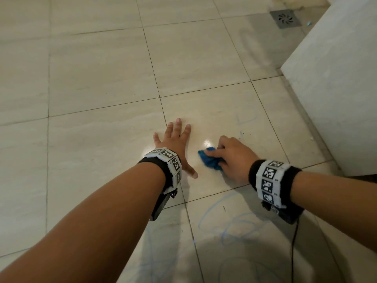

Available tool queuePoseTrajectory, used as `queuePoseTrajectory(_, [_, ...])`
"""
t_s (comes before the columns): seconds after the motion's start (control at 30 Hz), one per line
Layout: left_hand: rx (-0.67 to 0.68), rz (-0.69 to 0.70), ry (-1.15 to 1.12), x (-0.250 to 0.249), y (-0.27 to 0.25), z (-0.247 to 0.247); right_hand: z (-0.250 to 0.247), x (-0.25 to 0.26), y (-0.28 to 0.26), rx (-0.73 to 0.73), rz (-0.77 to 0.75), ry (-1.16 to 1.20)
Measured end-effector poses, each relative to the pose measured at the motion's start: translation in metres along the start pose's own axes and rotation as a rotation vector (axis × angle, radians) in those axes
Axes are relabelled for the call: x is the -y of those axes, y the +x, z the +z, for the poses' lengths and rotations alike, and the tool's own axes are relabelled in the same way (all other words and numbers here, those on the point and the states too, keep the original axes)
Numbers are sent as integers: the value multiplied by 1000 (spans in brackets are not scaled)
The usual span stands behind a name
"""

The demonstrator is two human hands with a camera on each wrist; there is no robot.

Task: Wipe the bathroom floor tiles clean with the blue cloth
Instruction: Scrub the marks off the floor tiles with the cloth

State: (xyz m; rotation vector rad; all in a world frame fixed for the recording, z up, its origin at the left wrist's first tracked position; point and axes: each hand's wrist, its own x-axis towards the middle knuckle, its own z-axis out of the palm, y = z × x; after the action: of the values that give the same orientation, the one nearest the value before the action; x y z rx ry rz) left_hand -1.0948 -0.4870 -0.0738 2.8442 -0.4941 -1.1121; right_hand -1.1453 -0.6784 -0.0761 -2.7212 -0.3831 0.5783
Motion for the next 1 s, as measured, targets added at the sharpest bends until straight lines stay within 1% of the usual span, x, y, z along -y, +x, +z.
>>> queuePoseTrajectory(0.03, [0, -2, 0, 0, 0, 0, 7, 14, -12, 67, -129, -8])
queuePoseTrajectory(0.07, [-1, -4, -1, 0, 1, 0, 8, 17, -16, 125, -193, -3])
queuePoseTrajectory(0.1, [-2, -4, 0, -1, 1, -1, 1, 12, -11, 147, -209, -12])
queuePoseTrajectory(0.13, [-3, -2, 1, -1, 0, -1, -9, 2, 0, 111, -173, -19])
queuePoseTrajectory(0.2, [-4, -1, 1, 0, -1, 0, -25, -26, 23, -22, 17, 14])
queuePoseTrajectory(0.23, [-3, 1, -2, 0, -1, 0, -28, -33, 28, -66, 97, 24])
queuePoseTrajectory(0.27, [-2, 2, -5, -1, -1, 0, -26, -32, 28, -89, 120, 25])
queuePoseTrajectory(0.3, [0, 1, -3, -1, 0, 0, -21, -24, 24, -83, 83, 22])
queuePoseTrajectory(0.37, [11, -6, 8, -1, 1, -1, -6, 1, 9, 11, -115, 13])
queuePoseTrajectory(0.4, [16, -8, 12, -1, 2, -2, -3, 2, 7, 56, -183, 19])
queuePoseTrajectory(0.43, [22, -9, 12, -1, 2, -3, -9, -2, 12, 50, -191, 33])
queuePoseTrajectory(0.47, [26, -9, 10, -2, 2, -3, -17, -9, 22, -3, -136, 44])
queuePoseTrajectory(0.5, [26, -11, 6, -2, 2, -3, -25, -21, 37, -83, -33, 49])
queuePoseTrajectory(0.53, [26, -15, 2, -2, 2, -3, -35, -32, 51, -161, 106, 48])
queuePoseTrajectory(0.57, [31, -17, 0, -3, 3, -4, -43, -40, 61, -196, 246, 63])
queuePoseTrajectory(0.6, [40, -19, -1, -4, 2, -5, -45, -40, 68, -204, 326, 87])
queuePoseTrajectory(0.63, [48, -21, -1, -4, 2, -7, -44, -32, 70, -193, 315, 113])
queuePoseTrajectory(0.67, [57, -24, 1, -5, 3, -8, -40, -19, 69, -164, 220, 120])
queuePoseTrajectory(0.73, [69, -28, 3, -6, 5, -9, -28, 6, 57, -28, -78, 66])
queuePoseTrajectory(0.77, [67, -29, 3, -6, 6, -9, -23, 4, 55, 27, -183, 36])
queuePoseTrajectory(0.8, [63, -30, 3, -6, 6, -8, -26, -4, 57, 40, -186, 25])
queuePoseTrajectory(0.83, [58, -31, 2, -6, 6, -8, -32, -17, 64, -26, -100, 34])
queuePoseTrajectory(0.9, [47, -34, -4, -6, 6, -6, -47, -47, 76, -237, 241, 95])
queuePoseTrajectory(0.93, [46, -33, -3, -6, 5, -6, -52, -56, 79, -289, 383, 114])
queuePoseTrajectory(0.97, [46, -33, 1, -6, 6, -6, -52, -57, 78, -301, 437, 114])
queuePoseTrajectory(1.0, [48, -33, 4, -6, 6, -6, -49, -52, 76, -282, 401, 115])
